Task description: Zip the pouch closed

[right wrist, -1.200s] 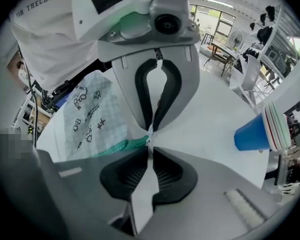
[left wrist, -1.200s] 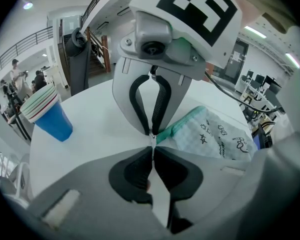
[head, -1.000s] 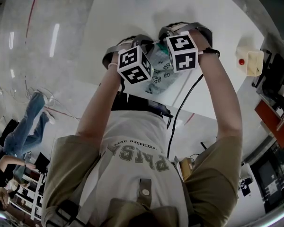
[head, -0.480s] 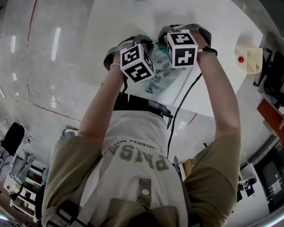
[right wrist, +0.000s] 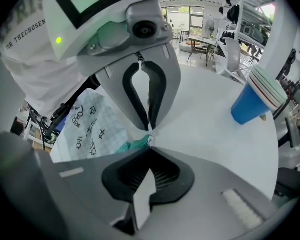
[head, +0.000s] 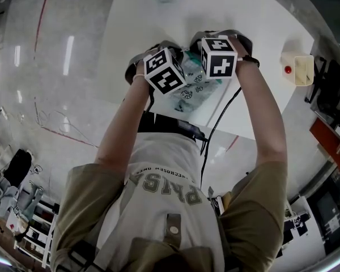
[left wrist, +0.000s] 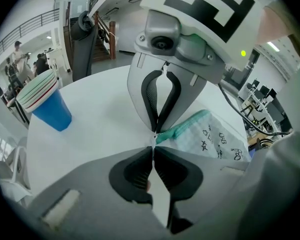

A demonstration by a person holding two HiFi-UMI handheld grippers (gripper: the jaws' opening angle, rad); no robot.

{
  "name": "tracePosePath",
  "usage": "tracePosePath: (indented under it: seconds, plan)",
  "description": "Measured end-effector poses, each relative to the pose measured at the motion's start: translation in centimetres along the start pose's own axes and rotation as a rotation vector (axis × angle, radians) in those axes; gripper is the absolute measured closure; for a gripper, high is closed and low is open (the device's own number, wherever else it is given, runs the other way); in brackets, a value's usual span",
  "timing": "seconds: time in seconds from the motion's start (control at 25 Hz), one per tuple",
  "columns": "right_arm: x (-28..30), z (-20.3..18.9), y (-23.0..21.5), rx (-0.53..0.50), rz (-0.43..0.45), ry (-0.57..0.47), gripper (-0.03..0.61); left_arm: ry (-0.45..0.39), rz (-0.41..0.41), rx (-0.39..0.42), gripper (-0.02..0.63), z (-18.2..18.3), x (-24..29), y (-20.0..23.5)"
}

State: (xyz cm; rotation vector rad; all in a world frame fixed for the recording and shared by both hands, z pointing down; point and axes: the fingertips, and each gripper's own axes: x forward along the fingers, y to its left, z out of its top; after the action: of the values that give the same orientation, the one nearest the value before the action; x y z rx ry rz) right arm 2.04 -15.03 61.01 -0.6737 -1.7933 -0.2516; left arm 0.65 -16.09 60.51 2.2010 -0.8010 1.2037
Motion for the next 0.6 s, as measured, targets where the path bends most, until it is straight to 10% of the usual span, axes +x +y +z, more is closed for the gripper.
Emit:
tracePosePath:
  seconds: [0.6]
  plan:
    - [-0.08, -0.50, 0.43, 0.042, -0.011, -0.017, 0.577, 0.030, -0.015, 0.000, 0.589, -0.17, 0.24, -0.24]
